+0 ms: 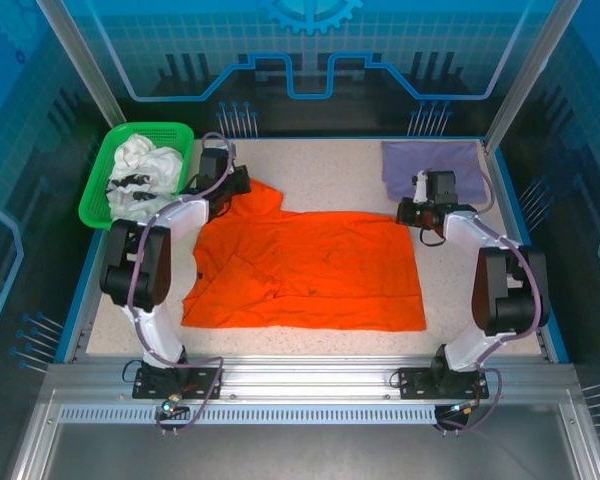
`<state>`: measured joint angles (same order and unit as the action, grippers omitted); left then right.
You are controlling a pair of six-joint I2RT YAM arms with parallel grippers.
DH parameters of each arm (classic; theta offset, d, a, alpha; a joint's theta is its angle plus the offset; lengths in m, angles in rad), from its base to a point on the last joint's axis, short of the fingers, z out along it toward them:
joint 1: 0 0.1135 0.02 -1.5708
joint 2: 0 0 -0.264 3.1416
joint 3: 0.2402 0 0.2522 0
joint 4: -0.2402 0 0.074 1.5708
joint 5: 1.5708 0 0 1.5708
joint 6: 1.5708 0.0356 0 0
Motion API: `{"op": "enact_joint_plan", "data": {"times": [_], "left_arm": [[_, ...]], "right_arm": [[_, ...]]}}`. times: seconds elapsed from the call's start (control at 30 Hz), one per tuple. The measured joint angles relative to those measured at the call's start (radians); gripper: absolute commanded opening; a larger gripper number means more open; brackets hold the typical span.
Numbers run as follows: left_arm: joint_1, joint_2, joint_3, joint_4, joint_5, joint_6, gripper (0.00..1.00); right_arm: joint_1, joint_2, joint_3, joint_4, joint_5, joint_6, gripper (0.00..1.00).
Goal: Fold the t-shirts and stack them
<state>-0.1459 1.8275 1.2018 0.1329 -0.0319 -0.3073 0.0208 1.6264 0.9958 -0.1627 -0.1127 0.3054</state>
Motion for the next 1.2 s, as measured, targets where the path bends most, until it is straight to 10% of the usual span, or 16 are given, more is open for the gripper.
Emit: {"op": "enact_joint_plan", "data": {"times": [1.0,1.2], "left_arm": [[-0.042,-1.007,-0.79,-0.409,-0.136,-0.455,0.0],[-0.042,-1.225,-0.888,-0.538,-0.163,-0.607,0.19]], "right_arm": [[0.001,-0.588,-0.521,-0.03,-0.039,0.2,0.13],[-0.003,-0.78,-0.578,-0.153,-0.003,0.311,0.44]]}}
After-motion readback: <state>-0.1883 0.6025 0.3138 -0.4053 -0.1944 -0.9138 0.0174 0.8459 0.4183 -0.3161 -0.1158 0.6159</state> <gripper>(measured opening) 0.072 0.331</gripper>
